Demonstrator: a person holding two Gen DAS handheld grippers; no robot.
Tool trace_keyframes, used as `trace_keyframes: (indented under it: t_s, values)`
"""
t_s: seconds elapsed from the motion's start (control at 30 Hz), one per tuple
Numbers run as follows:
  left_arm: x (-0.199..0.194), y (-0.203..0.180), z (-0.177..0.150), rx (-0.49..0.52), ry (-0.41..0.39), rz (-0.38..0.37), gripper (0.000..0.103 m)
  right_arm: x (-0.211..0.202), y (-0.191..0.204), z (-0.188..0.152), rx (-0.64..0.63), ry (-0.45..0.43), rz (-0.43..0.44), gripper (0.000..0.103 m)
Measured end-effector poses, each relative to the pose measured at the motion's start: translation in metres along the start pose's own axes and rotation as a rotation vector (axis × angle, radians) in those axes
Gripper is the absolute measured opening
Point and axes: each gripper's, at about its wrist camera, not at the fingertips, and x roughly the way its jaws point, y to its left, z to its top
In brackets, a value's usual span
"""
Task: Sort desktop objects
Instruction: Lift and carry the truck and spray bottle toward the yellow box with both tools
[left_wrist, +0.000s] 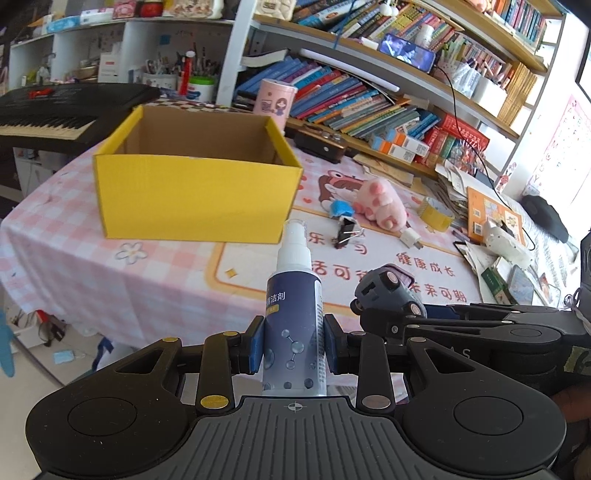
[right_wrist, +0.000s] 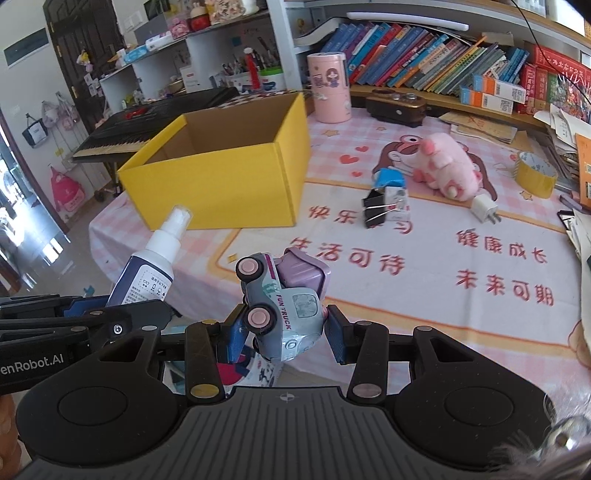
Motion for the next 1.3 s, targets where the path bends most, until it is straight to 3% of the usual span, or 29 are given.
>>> trace_keyframes:
  t_s: [0.53,1.3]
  values:
    - [-0.034,0.04,-0.021,-0.071,-0.037,0.033,0.031,0.002,0.055,-0.013,-0.08,0.022,0.04,0.042]
    - [-0.034,0.039,-0.023,-0.062,-0.036,0.014,0.031,-0.001,0.057,-0.015,-0.08,0.022,0.03,0.042]
